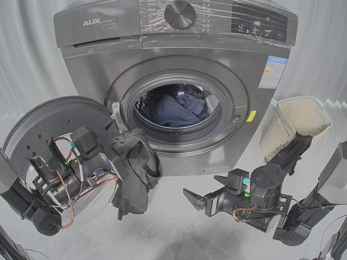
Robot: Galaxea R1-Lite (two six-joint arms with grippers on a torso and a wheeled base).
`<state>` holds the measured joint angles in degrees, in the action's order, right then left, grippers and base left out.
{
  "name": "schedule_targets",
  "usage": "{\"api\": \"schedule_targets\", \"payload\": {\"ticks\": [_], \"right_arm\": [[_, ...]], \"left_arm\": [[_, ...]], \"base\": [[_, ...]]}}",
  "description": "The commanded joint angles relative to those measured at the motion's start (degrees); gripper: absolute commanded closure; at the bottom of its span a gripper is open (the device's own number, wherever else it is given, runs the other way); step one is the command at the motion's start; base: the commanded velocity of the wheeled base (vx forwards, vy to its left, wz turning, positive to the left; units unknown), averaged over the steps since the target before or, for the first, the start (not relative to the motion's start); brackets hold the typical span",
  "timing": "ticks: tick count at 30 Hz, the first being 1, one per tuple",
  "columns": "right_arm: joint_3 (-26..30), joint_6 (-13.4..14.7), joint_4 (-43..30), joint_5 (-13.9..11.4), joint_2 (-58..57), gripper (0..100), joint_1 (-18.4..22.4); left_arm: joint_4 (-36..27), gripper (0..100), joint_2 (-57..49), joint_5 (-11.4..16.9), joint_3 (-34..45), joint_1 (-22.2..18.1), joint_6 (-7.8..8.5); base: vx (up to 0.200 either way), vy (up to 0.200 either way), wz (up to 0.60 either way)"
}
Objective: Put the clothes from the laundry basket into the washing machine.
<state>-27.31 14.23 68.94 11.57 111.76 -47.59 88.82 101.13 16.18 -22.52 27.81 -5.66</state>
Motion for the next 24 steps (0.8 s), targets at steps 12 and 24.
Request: {"api": "schedule_targets", "payload": {"ticks": [12,24], "right_arm": [[0.0,0.2,0.2,-0.1,2.5,0,-1.5],[0.0,0.3,0.2,-0.7,2.6,0,-1.5]], "left_arm": [[0.0,100,0.5,-0.3,-0.1,0.1,0.03],[0.0,100,0.3,-0.4,-0.1,0.7,0.03]], "base": [[0.0,0.0,0.0],[0.0,0.0,0.0]]}}
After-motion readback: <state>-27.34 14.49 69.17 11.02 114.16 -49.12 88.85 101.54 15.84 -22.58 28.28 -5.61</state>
